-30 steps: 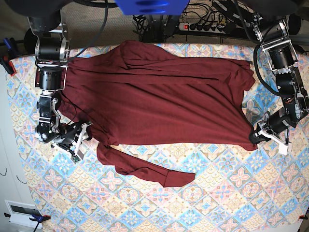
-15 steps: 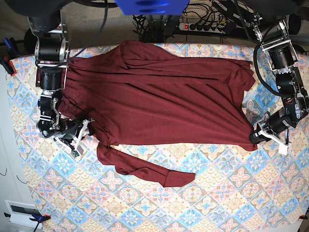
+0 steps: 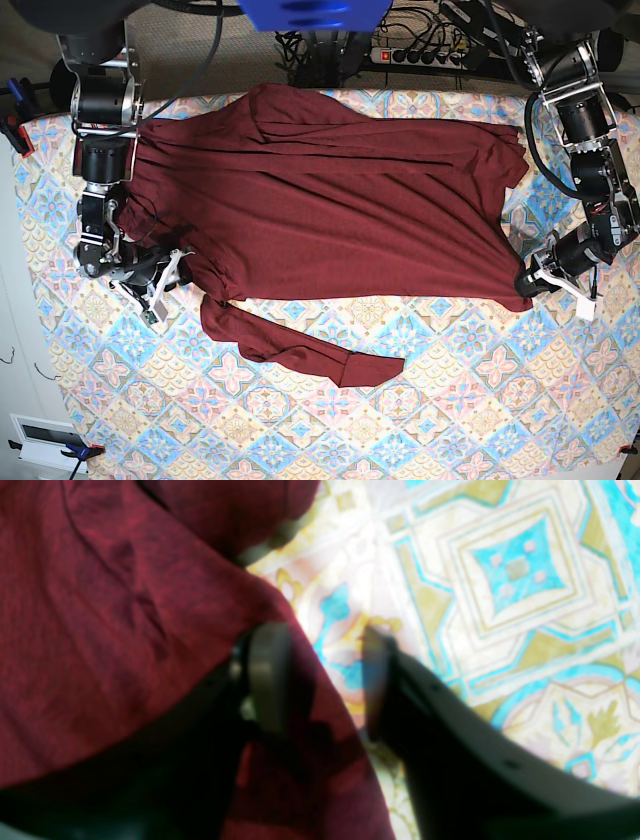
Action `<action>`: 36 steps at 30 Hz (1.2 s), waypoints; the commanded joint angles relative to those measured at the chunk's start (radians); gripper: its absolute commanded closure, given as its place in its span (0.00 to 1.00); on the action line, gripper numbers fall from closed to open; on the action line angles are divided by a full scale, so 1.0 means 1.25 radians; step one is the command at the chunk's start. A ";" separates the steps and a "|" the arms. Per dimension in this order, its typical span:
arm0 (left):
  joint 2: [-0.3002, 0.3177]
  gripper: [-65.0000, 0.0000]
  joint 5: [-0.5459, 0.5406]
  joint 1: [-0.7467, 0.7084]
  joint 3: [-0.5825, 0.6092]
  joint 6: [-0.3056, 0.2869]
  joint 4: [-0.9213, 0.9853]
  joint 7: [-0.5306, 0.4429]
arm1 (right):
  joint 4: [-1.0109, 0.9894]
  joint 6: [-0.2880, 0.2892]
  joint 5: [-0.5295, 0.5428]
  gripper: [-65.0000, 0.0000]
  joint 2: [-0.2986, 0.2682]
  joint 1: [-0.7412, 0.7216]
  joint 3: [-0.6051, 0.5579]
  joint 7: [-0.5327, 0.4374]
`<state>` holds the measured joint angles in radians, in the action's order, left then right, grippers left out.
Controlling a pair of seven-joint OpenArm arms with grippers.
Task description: Layout the t-shirt on the table in an organized manner, then fold the t-shirt properly
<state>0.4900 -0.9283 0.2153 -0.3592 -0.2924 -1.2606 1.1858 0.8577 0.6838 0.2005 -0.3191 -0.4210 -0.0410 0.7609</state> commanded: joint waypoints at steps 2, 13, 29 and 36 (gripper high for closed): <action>0.015 1.00 -0.014 0.017 -0.002 -0.004 -0.015 -0.015 | -0.002 0.011 -0.016 0.69 -0.003 0.010 -0.002 0.071; 0.014 1.00 -0.014 0.017 -0.002 -0.004 -0.015 -0.015 | 0.125 0.011 -0.016 0.69 -0.003 0.083 -0.002 0.111; -0.007 1.00 -0.013 0.019 -0.002 -0.004 -0.015 -0.015 | 0.143 0.011 -0.015 0.99 -0.002 0.082 -0.080 0.125; -0.007 1.00 -0.013 0.019 -0.004 -0.002 -0.015 -0.016 | 0.147 0.011 -0.012 0.99 -0.003 0.081 0.113 0.125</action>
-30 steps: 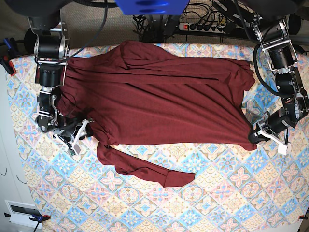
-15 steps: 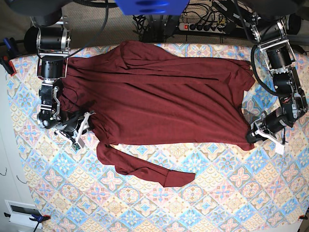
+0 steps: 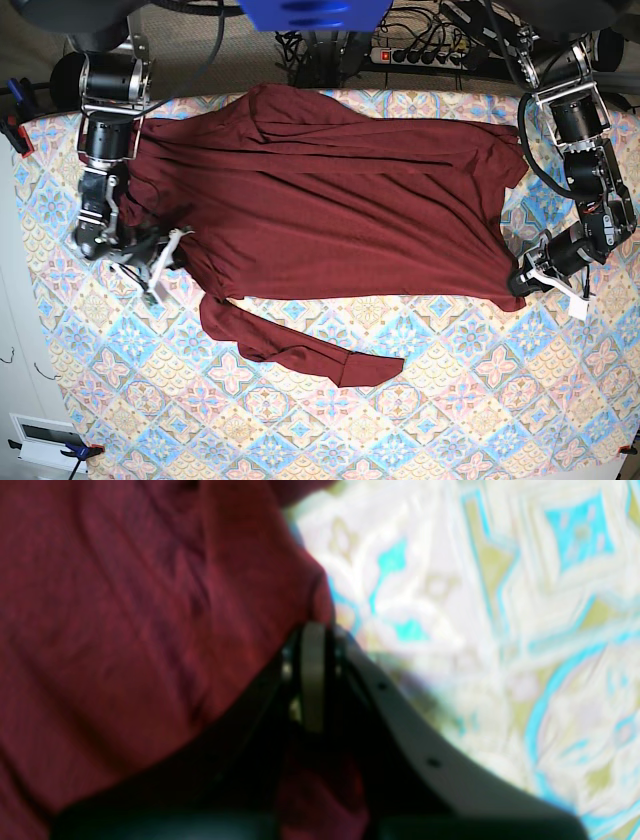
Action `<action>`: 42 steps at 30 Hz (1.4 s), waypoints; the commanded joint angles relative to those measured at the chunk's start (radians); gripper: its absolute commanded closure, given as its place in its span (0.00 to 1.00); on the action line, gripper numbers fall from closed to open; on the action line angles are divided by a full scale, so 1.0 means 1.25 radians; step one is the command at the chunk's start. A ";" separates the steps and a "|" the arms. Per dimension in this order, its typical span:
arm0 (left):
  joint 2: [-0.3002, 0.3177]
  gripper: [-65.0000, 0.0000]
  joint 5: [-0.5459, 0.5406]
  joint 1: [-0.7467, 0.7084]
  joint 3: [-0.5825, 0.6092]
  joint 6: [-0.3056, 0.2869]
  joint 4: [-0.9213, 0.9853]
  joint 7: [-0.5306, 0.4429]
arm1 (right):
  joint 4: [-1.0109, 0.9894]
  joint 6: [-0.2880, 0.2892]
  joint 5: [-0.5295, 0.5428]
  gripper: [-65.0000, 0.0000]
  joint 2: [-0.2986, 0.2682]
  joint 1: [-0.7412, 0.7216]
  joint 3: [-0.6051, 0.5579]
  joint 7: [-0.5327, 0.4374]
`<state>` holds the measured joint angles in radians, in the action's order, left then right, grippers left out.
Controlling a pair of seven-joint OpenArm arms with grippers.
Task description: Layout the t-shirt on the table in an organized manner, then fold the t-shirt properly
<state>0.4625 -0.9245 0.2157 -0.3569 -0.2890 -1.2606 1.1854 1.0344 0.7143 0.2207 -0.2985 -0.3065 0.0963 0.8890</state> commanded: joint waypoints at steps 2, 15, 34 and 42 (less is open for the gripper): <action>0.015 1.00 -0.016 0.018 -0.006 -0.005 -0.015 -0.016 | 0.005 -0.013 -0.029 0.99 -0.020 -0.011 0.055 0.022; 0.015 1.00 -0.015 0.018 -0.004 -0.005 -0.013 -0.016 | 0.174 -0.013 -0.029 0.99 -0.022 -0.032 0.119 0.087; 0.014 1.00 -0.015 0.017 -0.002 -0.005 -0.013 -0.016 | 0.186 -0.013 -0.029 0.47 -0.018 -0.035 -0.033 0.123; 0.014 1.00 -0.015 0.017 -0.002 -0.005 -0.013 -0.016 | 0.058 -0.013 -0.029 0.46 -0.021 -0.118 -0.036 0.054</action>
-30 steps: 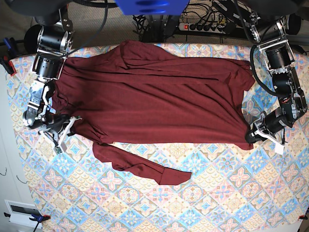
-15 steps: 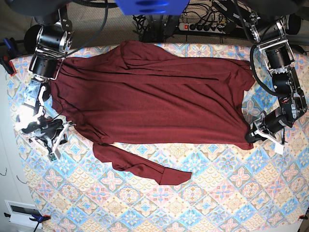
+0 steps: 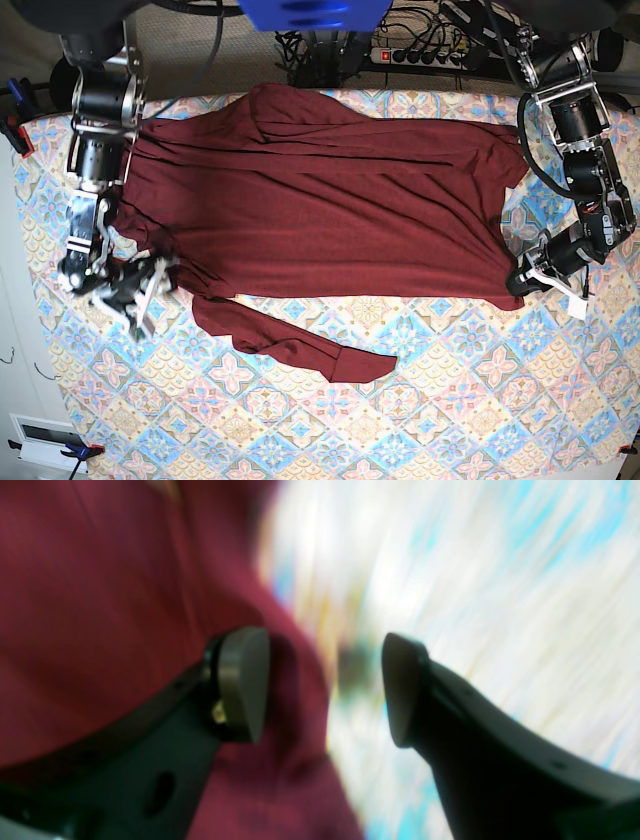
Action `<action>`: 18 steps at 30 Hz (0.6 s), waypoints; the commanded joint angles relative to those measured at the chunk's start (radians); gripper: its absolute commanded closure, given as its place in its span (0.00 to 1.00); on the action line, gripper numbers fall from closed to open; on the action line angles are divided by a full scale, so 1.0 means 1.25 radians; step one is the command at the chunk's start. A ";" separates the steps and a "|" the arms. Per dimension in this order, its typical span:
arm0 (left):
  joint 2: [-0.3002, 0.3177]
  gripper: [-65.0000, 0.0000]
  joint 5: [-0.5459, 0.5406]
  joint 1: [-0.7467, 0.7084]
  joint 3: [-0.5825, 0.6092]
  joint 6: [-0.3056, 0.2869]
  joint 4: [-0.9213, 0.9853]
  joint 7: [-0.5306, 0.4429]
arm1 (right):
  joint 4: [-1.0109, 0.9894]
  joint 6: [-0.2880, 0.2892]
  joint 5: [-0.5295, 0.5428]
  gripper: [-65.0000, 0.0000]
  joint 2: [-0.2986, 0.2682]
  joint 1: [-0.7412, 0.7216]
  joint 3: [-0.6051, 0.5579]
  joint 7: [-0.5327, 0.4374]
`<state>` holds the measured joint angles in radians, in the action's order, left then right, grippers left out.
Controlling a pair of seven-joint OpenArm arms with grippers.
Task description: Layout the t-shirt on the table in an organized manner, then fold the t-shirt properly
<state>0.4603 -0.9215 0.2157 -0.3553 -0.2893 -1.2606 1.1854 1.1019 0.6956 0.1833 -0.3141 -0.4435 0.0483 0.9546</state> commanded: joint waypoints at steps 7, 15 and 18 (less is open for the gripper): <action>0.015 1.00 -0.017 0.017 -0.004 -0.005 -0.013 -0.016 | -0.088 0.002 0.001 0.46 -0.008 -0.009 0.003 -0.047; 0.015 1.00 -0.017 0.017 -0.004 -0.005 -0.013 -0.016 | -0.139 0.002 0.001 0.46 -0.007 -0.009 0.001 -0.070; 0.015 1.00 -0.017 0.017 -0.004 -0.005 -0.013 -0.016 | -0.157 0.002 0.001 0.46 -0.007 -0.009 0.001 -0.073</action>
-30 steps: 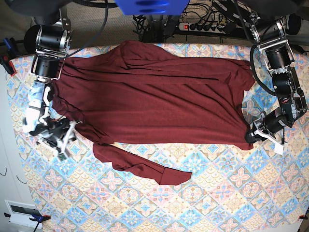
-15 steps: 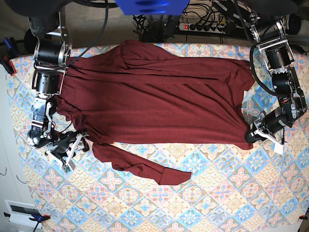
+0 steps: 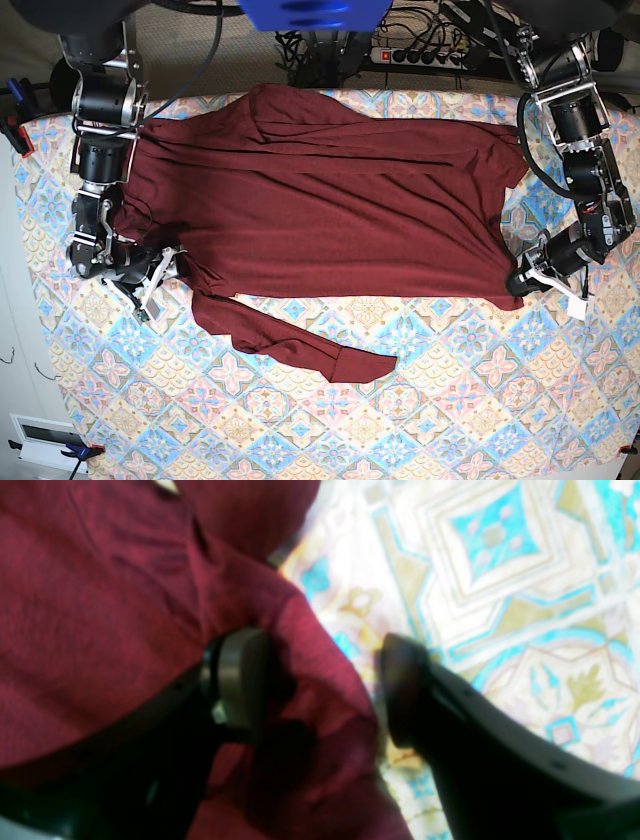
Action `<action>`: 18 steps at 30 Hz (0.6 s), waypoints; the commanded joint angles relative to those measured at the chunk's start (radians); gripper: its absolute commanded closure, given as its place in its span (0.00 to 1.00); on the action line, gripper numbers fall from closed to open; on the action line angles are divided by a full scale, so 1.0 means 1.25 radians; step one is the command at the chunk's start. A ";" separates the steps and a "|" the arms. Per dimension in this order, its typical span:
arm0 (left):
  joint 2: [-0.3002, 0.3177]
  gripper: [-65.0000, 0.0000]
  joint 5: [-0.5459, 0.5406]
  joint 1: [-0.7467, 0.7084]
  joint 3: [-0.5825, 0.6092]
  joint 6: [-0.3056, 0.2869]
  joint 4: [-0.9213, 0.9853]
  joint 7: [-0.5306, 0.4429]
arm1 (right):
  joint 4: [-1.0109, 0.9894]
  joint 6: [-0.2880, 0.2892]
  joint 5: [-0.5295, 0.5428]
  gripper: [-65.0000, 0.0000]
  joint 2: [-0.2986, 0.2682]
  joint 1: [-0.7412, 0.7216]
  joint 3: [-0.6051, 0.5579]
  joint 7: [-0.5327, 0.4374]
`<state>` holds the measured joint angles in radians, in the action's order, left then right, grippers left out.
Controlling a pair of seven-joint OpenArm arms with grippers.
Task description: Layout the t-shirt on the table in an organized manner, then fold the t-shirt properly
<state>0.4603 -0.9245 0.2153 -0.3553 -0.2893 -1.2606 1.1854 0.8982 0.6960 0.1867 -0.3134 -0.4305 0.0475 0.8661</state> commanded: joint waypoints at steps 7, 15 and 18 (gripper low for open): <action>0.015 1.00 -0.015 0.017 -0.004 -0.005 -0.013 -0.016 | 0.009 0.002 -0.001 0.62 -0.006 -0.020 -0.051 -0.001; 0.015 1.00 -0.015 0.017 -0.004 -0.005 -0.013 -0.016 | 0.048 0.002 -0.001 0.95 -0.006 -0.018 -0.063 -0.001; 0.015 1.00 -0.015 0.017 -0.005 -0.005 -0.013 -0.016 | 0.116 0.002 0.000 0.98 -0.006 -0.017 -0.055 0.002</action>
<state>0.4606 -0.9215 0.2150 -0.3553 -0.2886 -1.2606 1.1854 1.0149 0.6956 0.1696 -0.3077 -0.4156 -0.0288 0.8902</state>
